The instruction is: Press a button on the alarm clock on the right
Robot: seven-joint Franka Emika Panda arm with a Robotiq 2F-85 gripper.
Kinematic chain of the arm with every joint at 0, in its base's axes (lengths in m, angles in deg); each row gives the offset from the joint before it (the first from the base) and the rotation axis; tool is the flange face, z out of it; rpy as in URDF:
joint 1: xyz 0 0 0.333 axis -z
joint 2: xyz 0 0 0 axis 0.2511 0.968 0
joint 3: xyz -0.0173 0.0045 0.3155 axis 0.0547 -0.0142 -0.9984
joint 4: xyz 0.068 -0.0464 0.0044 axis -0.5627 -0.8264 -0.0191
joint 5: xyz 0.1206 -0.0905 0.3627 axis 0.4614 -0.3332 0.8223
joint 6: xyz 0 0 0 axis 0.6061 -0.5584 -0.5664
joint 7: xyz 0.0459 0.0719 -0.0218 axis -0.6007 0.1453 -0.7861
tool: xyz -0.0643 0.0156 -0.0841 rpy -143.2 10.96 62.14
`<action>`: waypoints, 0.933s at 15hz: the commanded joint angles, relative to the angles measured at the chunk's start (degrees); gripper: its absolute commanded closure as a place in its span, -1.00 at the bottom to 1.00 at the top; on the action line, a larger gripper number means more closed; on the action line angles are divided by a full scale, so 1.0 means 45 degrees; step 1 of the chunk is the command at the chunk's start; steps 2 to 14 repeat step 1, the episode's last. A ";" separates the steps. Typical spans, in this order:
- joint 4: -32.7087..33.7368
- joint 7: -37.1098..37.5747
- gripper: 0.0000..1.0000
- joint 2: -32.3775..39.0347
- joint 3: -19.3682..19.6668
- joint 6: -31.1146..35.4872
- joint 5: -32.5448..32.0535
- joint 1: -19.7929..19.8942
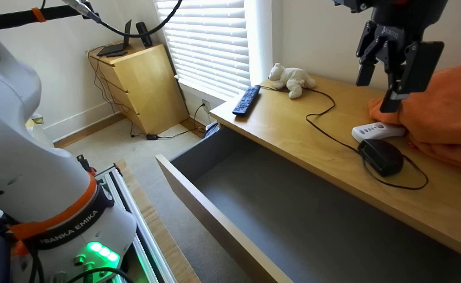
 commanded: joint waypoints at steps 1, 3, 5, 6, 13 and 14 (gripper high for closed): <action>0.0046 -0.0016 -1.00 0.0018 0.0043 -0.0049 0.0007 -0.0031; 0.0046 -0.0016 -1.00 0.0018 0.0043 -0.0049 0.0007 -0.0031; 0.0046 -0.0016 -1.00 0.0018 0.0043 -0.0049 0.0007 -0.0031; 0.0046 -0.0016 -1.00 0.0018 0.0043 -0.0049 0.0007 -0.0031; 0.0046 -0.0016 -1.00 0.0018 0.0043 -0.0049 0.0007 -0.0031; 0.0046 -0.0016 -1.00 0.0018 0.0043 -0.0049 0.0007 -0.0031</action>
